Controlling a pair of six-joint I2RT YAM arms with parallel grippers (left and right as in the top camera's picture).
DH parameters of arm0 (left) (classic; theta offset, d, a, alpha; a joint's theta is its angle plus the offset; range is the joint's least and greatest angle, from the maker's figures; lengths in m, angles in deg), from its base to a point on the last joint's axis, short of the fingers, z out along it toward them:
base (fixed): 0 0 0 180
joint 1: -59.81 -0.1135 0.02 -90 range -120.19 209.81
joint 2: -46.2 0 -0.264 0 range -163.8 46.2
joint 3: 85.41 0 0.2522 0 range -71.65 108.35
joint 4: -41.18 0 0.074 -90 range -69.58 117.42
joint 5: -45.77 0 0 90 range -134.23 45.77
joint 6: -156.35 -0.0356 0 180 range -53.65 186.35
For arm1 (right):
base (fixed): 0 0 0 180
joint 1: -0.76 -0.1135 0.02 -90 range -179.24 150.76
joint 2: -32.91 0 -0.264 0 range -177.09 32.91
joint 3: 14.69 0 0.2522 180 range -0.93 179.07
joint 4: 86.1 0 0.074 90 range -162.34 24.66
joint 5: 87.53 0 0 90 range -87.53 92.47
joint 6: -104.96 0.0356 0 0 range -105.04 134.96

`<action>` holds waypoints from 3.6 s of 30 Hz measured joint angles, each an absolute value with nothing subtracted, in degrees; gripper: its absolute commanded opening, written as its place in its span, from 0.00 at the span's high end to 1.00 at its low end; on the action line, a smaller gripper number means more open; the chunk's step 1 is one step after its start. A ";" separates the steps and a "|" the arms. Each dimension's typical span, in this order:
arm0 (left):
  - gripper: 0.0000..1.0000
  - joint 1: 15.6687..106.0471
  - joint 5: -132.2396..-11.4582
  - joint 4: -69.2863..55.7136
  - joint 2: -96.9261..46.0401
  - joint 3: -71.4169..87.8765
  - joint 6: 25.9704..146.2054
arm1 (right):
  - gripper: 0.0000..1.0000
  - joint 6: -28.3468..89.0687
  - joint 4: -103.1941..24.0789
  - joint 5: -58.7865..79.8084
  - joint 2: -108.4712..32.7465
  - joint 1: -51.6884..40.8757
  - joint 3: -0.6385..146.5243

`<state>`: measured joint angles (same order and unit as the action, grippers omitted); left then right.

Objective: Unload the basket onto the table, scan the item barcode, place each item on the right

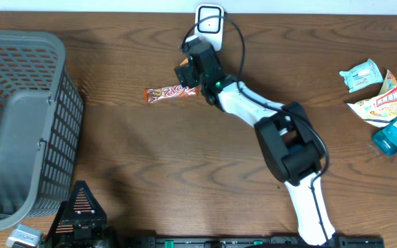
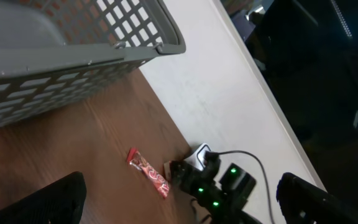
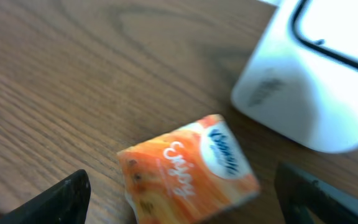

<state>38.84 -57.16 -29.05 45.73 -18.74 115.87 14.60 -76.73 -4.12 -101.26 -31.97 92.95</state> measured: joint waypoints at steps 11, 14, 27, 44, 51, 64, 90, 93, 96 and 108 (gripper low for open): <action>0.02 38.86 -57.16 -29.16 45.73 -18.74 115.87 | 0.61 8.48 -83.72 -7.99 -106.66 -34.03 92.97; 0.02 38.86 -57.16 -29.18 45.73 -18.74 115.87 | 0.91 7.67 -82.50 -10.44 -106.81 -34.09 93.54; 0.02 38.86 -57.14 -29.16 45.73 -18.94 115.87 | 0.99 19.50 -53.58 -20.73 -94.90 -36.78 92.97; 0.02 38.86 -57.16 -29.18 45.73 -19.00 117.33 | 0.96 74.21 -23.37 -25.87 -85.89 -36.56 86.96; 0.02 39.84 -57.16 -29.18 45.73 -19.00 117.55 | 0.34 84.52 -23.31 -27.44 -86.72 -37.63 84.73; 0.02 40.00 -57.14 -29.20 45.73 -19.00 117.57 | 0.01 75.54 -21.60 -21.24 -83.03 -37.46 87.36; 0.02 40.00 -57.16 -29.40 45.73 -19.00 117.57 | 0.37 77.86 -10.00 -13.65 -58.00 -27.86 75.51; 0.02 40.00 -57.14 -29.35 45.73 -19.00 117.57 | 0.38 82.91 -16.44 -12.21 -58.38 -27.86 69.65; 0.02 40.00 -57.14 -29.35 45.73 -19.00 117.57 | 0.39 86.25 -24.22 -11.18 -58.48 -27.84 64.56; 0.02 40.00 -57.14 -29.38 45.73 -19.00 117.57 | 0.45 89.75 -49.64 -8.43 -58.57 -27.84 49.55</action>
<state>40.00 -57.14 -29.38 45.73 -19.00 117.57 89.75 -49.64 -8.43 -58.57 -27.84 49.55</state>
